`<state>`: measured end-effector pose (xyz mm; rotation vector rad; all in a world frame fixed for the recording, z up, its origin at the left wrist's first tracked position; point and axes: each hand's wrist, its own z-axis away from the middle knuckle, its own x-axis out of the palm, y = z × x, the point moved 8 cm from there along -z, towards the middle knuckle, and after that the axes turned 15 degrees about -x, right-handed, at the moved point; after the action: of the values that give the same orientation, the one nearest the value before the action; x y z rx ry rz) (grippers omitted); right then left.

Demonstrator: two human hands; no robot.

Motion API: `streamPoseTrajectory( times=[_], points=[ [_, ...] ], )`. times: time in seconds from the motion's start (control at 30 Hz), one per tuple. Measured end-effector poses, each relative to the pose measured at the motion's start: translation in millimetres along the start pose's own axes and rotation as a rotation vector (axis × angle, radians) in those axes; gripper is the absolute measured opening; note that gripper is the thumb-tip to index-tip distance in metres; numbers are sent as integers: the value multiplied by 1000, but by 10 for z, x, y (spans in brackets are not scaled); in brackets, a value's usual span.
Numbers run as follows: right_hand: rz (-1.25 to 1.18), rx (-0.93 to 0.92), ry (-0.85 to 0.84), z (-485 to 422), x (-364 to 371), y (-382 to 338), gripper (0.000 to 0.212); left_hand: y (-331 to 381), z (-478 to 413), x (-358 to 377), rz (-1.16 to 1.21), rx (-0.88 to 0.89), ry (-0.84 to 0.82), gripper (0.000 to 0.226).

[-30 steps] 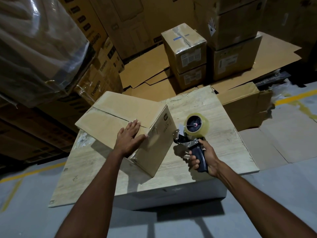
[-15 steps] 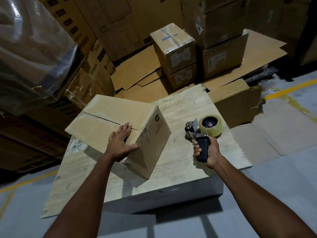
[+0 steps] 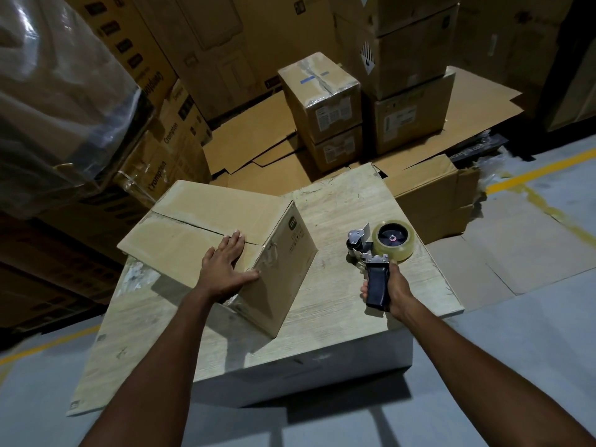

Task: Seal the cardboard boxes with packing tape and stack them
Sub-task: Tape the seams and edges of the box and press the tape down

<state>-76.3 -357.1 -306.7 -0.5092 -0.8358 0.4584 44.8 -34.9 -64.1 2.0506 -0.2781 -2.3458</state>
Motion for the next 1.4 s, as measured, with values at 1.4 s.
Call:
streamPoseTrajectory(
  times=[1.4],
  points=[
    [1778, -1576, -864, 1656, 3075, 596, 68, -1279, 449, -132, -135, 369, -295, 120]
  ],
)
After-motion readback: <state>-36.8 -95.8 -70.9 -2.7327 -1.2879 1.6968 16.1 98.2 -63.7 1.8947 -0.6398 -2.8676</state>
